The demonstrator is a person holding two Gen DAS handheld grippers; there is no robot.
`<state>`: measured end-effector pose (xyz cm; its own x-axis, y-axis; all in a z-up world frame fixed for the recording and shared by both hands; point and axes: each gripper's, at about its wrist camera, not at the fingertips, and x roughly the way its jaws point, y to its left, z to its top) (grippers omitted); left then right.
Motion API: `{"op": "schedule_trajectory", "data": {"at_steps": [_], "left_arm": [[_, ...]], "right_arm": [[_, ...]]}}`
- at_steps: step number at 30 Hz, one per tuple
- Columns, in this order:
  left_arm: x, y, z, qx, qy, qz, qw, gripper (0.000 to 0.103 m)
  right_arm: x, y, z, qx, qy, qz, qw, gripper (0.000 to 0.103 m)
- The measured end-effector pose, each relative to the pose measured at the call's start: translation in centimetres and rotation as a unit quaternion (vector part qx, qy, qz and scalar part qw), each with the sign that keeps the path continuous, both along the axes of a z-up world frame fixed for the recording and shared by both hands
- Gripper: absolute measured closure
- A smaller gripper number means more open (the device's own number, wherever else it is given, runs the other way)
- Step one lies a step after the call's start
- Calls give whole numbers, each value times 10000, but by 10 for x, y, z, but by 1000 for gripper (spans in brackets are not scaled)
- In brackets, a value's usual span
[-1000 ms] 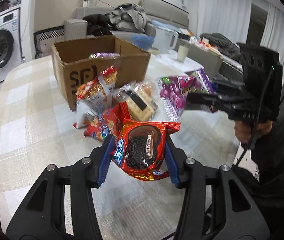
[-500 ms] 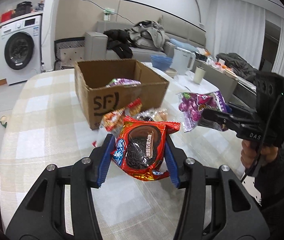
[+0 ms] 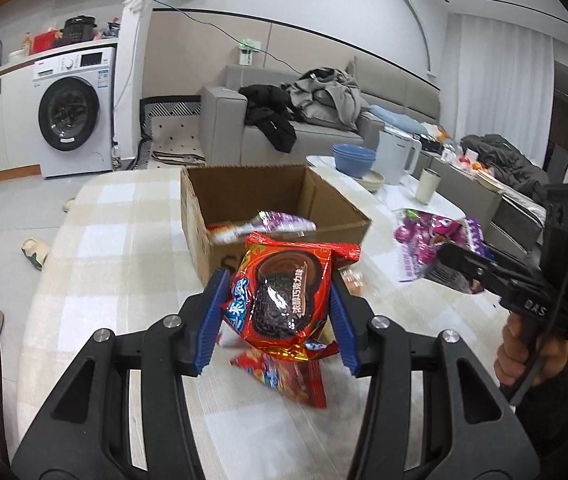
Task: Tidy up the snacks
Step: 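Carry both held bags over the open cardboard box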
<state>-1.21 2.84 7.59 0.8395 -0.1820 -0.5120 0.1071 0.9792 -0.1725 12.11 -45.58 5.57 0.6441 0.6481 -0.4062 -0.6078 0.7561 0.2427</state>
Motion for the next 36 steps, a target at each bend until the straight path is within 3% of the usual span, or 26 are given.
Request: {"op": "schedule_trajectory", "data": {"at_steps": [17,36], "left_arm": [[67,8,24,51,-181,497,9986,57],[142,-1,12,203,-31,476,9987,57]], "right_arm": [[36,0,13,334,-40,-449,9984,59],[76,42,16,-175,-145,-434,9988,59]]}}
